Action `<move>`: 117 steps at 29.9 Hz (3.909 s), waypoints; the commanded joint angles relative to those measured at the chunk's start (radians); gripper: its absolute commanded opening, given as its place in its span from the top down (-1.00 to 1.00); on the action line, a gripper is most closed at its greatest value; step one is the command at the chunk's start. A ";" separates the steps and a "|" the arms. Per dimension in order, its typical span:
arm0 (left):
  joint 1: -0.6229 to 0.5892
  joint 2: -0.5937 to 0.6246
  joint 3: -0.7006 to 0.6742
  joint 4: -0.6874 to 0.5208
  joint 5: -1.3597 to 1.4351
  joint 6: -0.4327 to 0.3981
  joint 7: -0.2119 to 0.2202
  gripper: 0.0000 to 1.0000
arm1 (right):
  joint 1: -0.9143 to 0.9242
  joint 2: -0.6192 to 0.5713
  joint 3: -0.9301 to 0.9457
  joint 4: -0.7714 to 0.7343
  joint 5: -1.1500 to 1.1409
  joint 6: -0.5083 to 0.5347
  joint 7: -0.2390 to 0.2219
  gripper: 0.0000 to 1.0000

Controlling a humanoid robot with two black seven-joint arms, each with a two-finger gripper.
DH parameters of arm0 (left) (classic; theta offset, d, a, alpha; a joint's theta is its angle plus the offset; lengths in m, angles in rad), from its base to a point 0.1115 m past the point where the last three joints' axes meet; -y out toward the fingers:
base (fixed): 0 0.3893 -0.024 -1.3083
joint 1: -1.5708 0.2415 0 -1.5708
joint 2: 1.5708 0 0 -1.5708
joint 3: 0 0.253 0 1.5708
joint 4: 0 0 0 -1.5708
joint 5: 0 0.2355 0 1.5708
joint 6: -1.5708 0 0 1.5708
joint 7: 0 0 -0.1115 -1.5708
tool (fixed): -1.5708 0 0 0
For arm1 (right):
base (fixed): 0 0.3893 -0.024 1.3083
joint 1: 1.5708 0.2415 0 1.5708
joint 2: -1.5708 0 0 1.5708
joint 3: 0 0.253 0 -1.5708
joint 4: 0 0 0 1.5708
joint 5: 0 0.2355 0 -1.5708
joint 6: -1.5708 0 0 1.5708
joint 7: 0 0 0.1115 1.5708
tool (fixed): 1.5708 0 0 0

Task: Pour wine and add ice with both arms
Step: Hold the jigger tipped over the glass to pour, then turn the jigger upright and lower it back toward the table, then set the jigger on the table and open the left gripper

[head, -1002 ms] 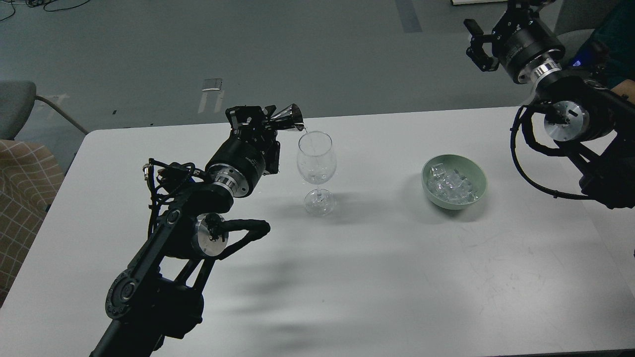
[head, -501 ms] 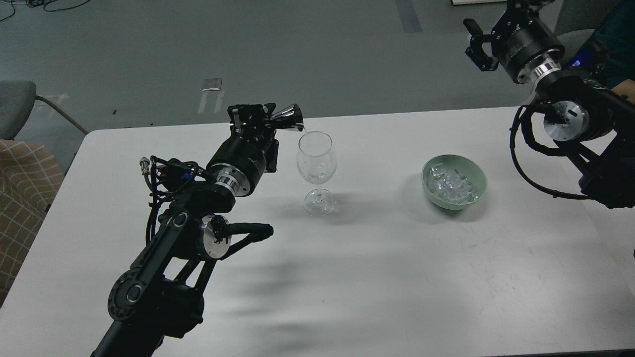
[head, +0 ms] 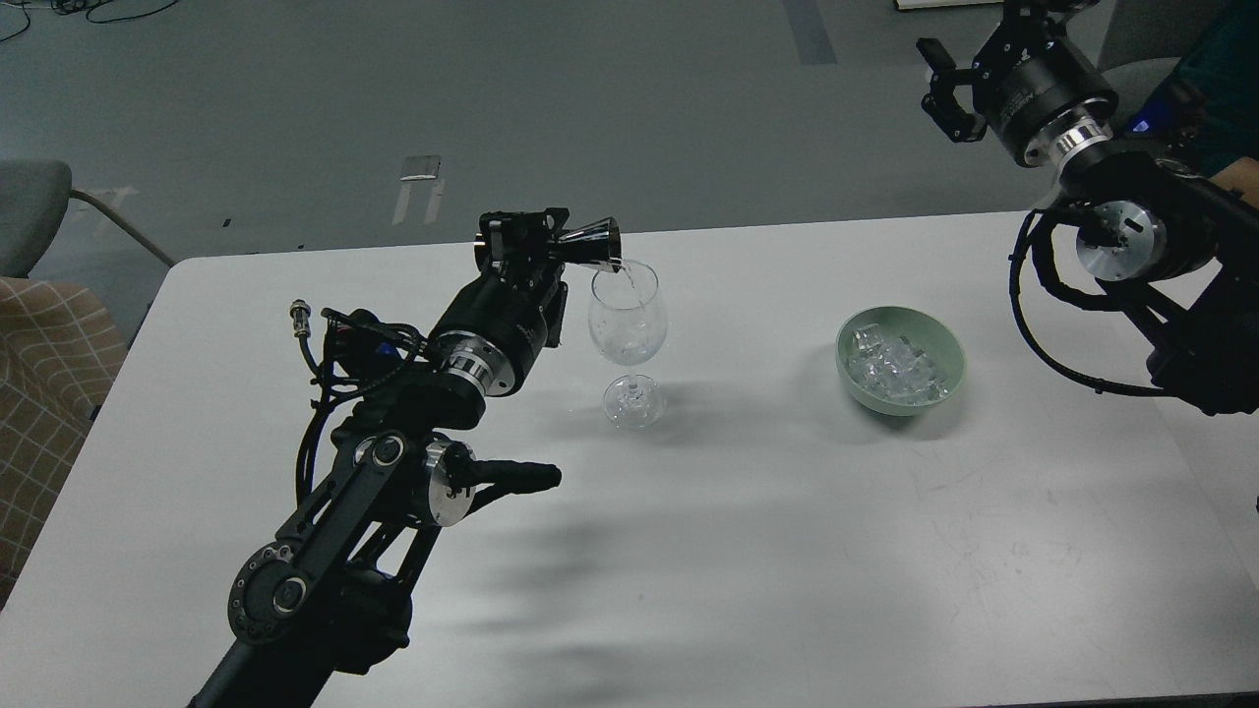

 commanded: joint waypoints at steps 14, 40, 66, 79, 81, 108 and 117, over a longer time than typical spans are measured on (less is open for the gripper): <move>-0.003 0.000 0.023 0.000 0.137 -0.001 -0.009 0.90 | -0.004 0.001 0.000 0.005 0.000 -0.004 0.000 -1.00; 0.015 0.003 -0.319 -0.046 -0.470 0.062 0.029 0.80 | -0.006 -0.001 0.000 0.005 0.000 -0.004 0.000 -1.00; 0.346 0.000 -0.534 0.146 -0.768 -0.227 -0.020 0.36 | -0.010 0.005 0.000 0.005 0.000 -0.007 0.000 -1.00; 0.348 0.000 -0.534 0.150 -0.768 -0.228 -0.018 0.31 | -0.018 0.007 0.000 0.006 0.000 -0.009 0.000 -1.00; 0.350 0.000 -0.534 0.150 -0.768 -0.228 -0.018 0.28 | -0.018 0.008 0.000 0.008 0.000 -0.013 0.000 -1.00; 0.350 0.000 -0.534 0.163 -0.768 -0.227 -0.021 -0.12 | -0.020 0.008 0.000 0.018 0.000 -0.021 -0.002 -1.00; 0.350 0.000 -0.534 0.163 -0.769 -0.224 -0.020 -0.38 | -0.021 0.008 0.000 0.018 0.000 -0.021 -0.002 -1.00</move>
